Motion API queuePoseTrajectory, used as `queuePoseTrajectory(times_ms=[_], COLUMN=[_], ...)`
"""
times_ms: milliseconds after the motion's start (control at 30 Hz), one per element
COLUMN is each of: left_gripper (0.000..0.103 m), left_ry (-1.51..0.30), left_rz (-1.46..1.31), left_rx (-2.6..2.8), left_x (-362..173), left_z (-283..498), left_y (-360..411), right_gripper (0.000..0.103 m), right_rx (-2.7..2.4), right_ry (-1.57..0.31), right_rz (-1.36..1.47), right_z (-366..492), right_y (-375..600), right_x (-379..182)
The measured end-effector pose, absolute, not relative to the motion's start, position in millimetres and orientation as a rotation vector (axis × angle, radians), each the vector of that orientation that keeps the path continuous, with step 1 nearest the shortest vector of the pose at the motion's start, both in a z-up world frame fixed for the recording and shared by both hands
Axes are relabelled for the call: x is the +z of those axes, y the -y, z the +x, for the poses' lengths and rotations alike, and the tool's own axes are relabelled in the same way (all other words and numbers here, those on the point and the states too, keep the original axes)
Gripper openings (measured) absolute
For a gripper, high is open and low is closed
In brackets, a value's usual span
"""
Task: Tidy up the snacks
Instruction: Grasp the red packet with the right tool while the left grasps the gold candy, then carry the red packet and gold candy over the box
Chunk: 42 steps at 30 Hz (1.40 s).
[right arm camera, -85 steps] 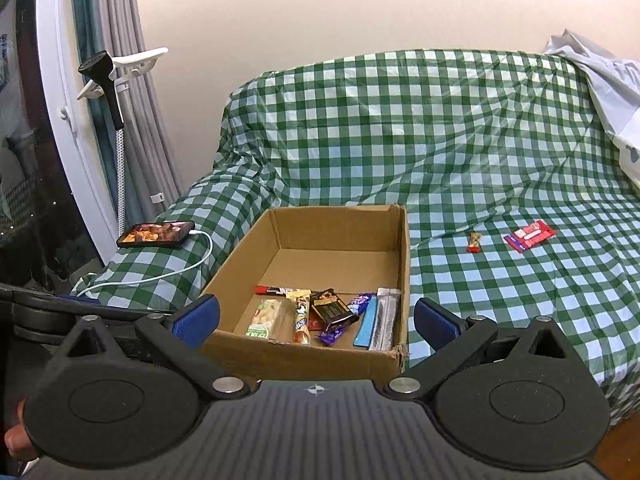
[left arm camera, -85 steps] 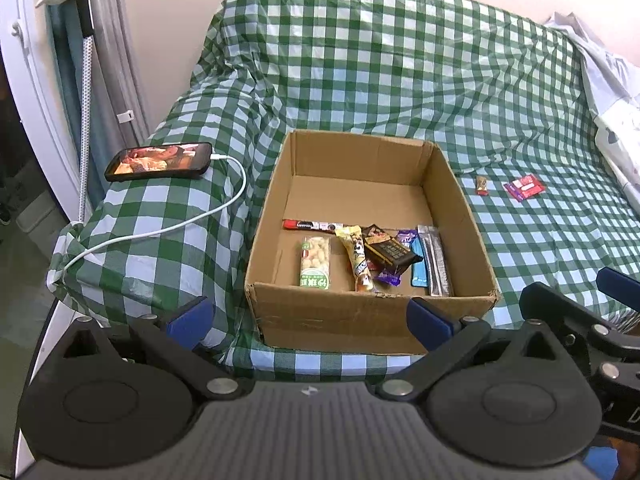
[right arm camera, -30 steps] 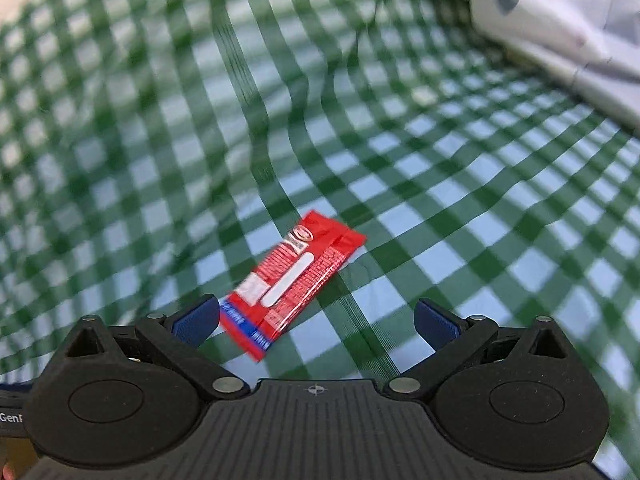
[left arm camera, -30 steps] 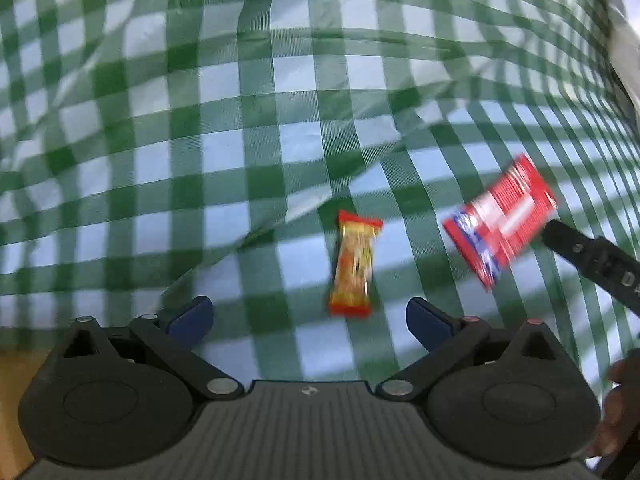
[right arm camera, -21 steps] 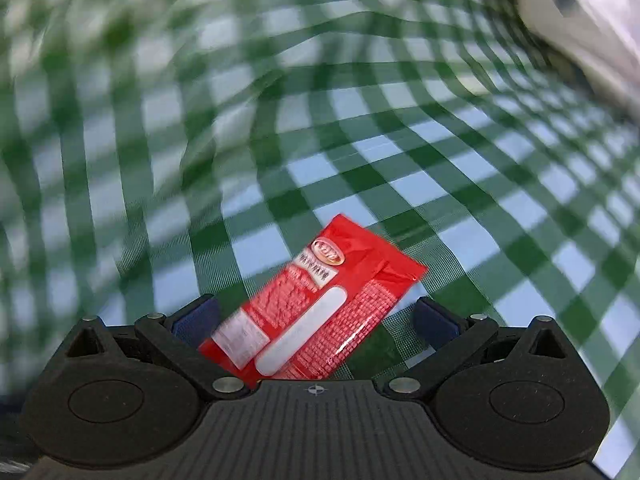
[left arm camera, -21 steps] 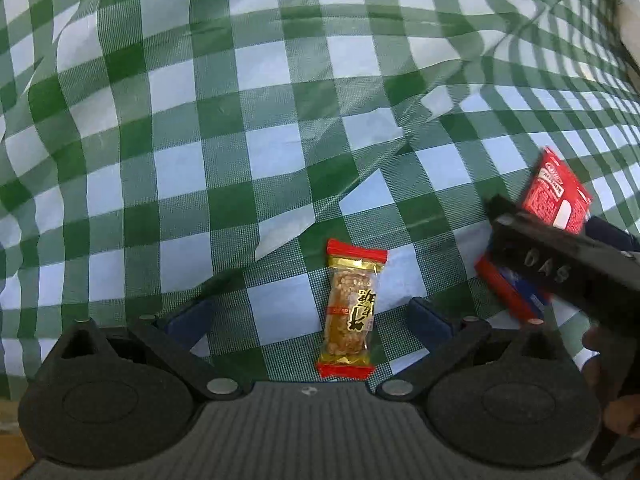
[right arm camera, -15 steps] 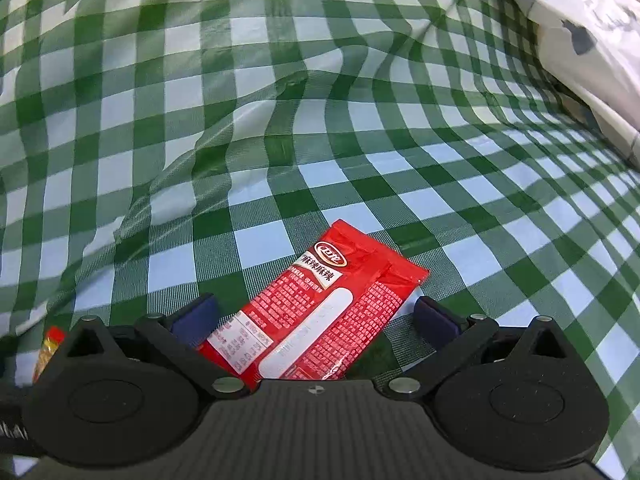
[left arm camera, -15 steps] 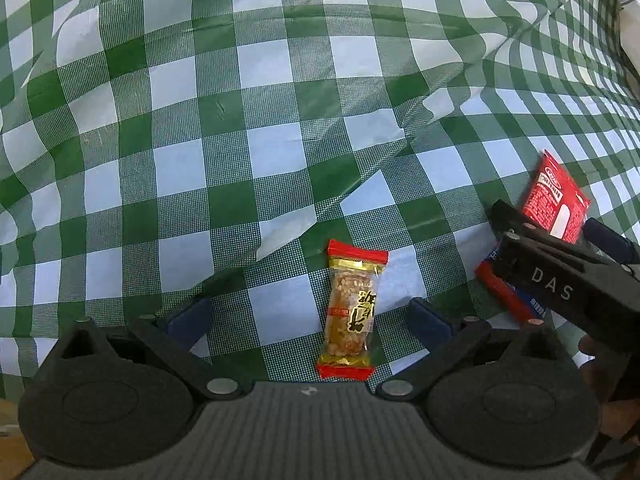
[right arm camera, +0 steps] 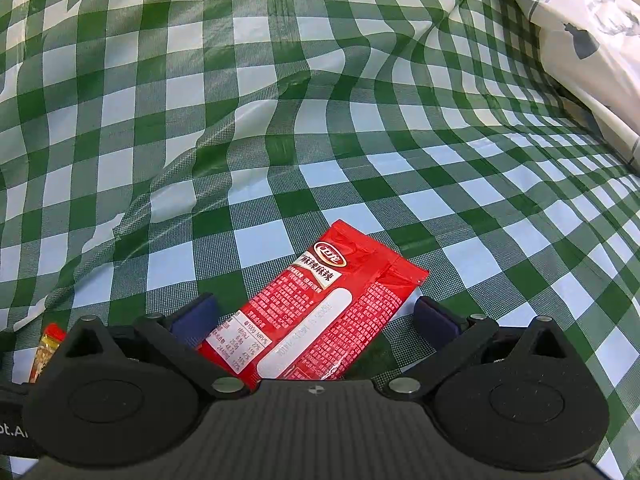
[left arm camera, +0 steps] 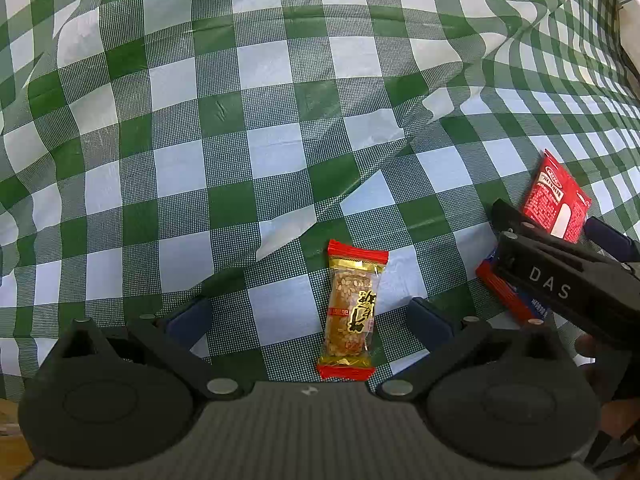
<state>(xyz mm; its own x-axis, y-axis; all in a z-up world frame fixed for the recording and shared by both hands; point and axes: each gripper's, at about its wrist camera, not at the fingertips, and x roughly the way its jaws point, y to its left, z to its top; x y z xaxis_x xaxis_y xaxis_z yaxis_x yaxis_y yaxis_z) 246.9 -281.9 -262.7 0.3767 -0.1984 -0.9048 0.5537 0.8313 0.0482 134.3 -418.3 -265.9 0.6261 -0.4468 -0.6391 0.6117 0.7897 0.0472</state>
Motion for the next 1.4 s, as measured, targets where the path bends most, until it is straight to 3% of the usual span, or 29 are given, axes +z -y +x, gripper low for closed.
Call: queuePoseTrajectory(times_ms=[333,367,400,433,467,500,633,1100,1400], left_gripper=[0.102,0.090,0.057,0.031,0.019,0.018,0.018,0.018,0.018], left_ry=[-1.094,-1.093,-1.082,-1.067,-1.085,-1.104,-1.034,-0.894,-0.836], left_rz=[0.371,0.366,0.350,0.333,0.319,0.292,0.335,0.261,0.188], left_rx=[-0.489,-0.483,-0.490,-0.521,-0.559,-0.569,-0.609,-0.743,-0.735], left_x=[-262.2,-259.0,-251.9,-244.4,-239.1,-235.4,-214.7,-86.8,-33.5], left_z=[244.6,244.3,244.1,242.3,242.8,242.9,217.4,93.4,-4.5], left_y=[283.1,281.9,280.2,277.6,276.1,273.1,263.3,163.4,49.5], right_gripper=[0.102,0.102,0.100,0.077,0.061,0.053,0.042,0.042,0.042], right_rx=[-0.613,-0.608,-0.596,-0.581,-0.581,-0.564,-0.544,-0.464,-0.363], right_ry=[-0.626,-0.631,-0.643,-0.648,-0.626,-0.625,-0.636,-0.434,-0.352], right_rz=[0.250,0.243,0.235,0.239,0.233,0.228,0.240,0.403,0.410], right_z=[129.1,129.2,129.3,128.5,124.9,123.0,112.5,-15.9,-117.8], right_y=[415.0,414.5,415.0,415.9,414.7,414.4,409.8,325.8,221.3], right_x=[-268.4,-267.8,-266.4,-264.1,-259.5,-255.6,-247.4,-139.1,-83.4])
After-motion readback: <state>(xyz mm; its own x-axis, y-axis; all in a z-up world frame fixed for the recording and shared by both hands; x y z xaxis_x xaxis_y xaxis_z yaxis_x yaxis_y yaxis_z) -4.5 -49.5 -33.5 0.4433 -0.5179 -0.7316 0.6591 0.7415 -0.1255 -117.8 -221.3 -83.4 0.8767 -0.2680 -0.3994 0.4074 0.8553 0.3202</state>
